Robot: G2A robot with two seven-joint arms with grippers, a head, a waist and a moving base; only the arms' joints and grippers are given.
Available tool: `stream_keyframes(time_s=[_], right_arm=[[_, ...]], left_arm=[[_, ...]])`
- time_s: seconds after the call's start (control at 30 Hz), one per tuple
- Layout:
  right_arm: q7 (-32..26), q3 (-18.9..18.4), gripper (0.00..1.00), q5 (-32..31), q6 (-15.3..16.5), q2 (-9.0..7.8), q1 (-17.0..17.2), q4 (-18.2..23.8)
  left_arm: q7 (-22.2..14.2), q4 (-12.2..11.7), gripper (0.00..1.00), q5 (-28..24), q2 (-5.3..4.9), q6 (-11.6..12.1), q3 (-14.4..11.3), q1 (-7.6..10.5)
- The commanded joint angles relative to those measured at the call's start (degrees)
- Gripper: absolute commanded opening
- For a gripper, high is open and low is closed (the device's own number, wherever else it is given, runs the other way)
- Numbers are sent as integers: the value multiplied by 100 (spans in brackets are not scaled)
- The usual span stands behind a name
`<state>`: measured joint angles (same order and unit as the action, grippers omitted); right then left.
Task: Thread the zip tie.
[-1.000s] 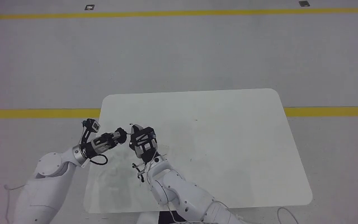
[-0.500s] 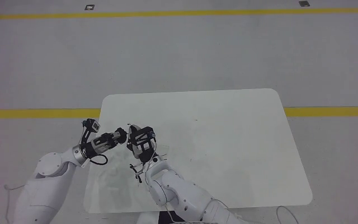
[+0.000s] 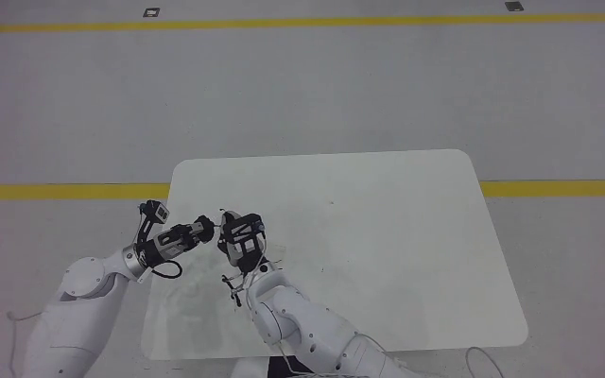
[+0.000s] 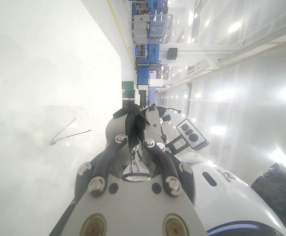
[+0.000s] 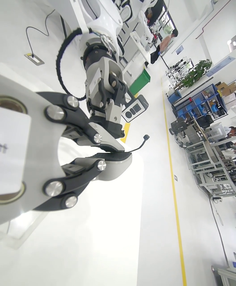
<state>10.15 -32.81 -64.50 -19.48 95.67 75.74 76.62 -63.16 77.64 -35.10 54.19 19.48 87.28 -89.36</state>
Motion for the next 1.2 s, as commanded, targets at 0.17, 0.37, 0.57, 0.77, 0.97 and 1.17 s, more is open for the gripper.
stream_keyframes(time_s=[0.17,0.37,0.57,0.77,0.97,1.17], right_arm=[[-32,91,0,301,16,-4,-46,18],[-23,164,0,408,13,-6,-81,-6],[-37,120,0,306,0,15,-77,-103],[-19,123,0,429,2,18,-78,-85],[0,182,0,507,0,11,-97,-108],[-24,226,0,558,0,25,-125,-193]], left_arm=[[0,0,0,0,0,0,0,0],[0,0,0,0,0,0,0,0],[0,0,0,0,0,0,0,0],[0,0,0,0,0,0,0,0],[0,0,0,0,0,0,0,0],[0,0,0,0,0,0,0,0]])
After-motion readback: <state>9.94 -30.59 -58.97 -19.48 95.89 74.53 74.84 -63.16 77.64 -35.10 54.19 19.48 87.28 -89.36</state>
